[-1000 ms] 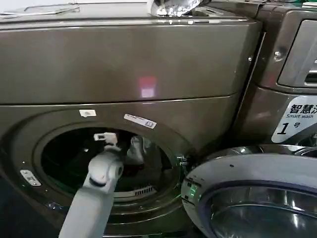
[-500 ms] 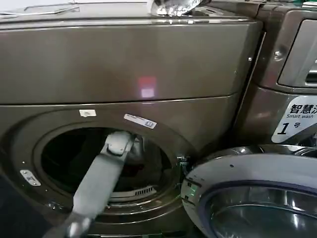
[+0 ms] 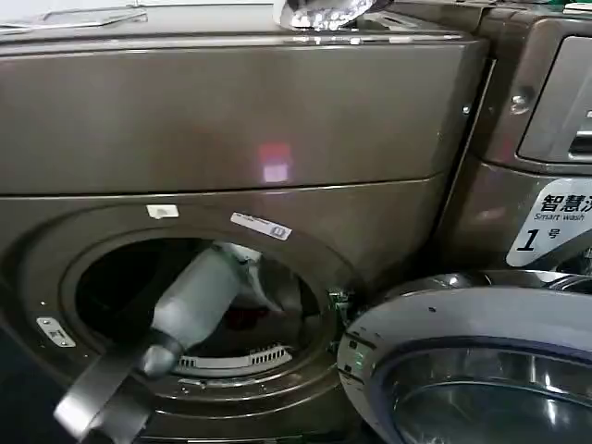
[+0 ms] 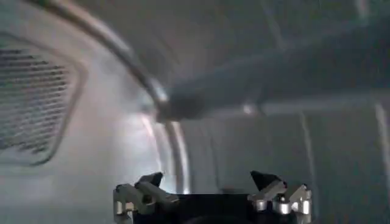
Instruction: Grasp the clothes from the dryer.
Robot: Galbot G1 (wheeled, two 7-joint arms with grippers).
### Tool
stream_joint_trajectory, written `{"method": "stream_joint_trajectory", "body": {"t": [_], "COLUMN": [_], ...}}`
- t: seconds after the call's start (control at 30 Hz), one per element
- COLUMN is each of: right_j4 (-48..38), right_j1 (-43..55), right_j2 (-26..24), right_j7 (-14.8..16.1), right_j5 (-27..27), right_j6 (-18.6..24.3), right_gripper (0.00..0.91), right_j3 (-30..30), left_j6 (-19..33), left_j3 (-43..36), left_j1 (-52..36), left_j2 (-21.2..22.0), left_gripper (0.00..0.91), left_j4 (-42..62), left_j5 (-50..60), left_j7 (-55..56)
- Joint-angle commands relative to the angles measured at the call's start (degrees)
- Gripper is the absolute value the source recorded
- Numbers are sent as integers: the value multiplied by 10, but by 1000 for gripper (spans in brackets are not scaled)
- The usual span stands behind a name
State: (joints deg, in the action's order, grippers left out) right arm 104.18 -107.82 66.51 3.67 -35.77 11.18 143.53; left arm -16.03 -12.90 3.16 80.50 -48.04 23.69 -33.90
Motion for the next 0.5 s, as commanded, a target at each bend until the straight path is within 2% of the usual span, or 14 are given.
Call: {"method": "stream_joint_trajectory", "body": {"t": [0.03, 0.13, 0.2, 0.5], "right_j4": [1, 1, 1, 5], "right_j1": [2, 2, 3, 6], "right_j2": [1, 1, 1, 3], "right_j7": [0, 1, 1, 2], "right_j5": [0, 0, 0, 0], "right_j6": [0, 0, 1, 1], "right_gripper": [907, 907, 907, 907], "right_j3": [-2, -4, -5, -11], "left_j6": [94, 93, 72, 37], "left_j3": [-158, -165, -170, -200], "left_j1": [-102, -108, -110, -109], "left_j2": [-3, -2, -2, 2], "left_gripper": [907, 907, 907, 907], "left_j4": [133, 148, 158, 177], "left_j5": [105, 94, 66, 33], "left_j7": [-204, -244, -272, -316]}}
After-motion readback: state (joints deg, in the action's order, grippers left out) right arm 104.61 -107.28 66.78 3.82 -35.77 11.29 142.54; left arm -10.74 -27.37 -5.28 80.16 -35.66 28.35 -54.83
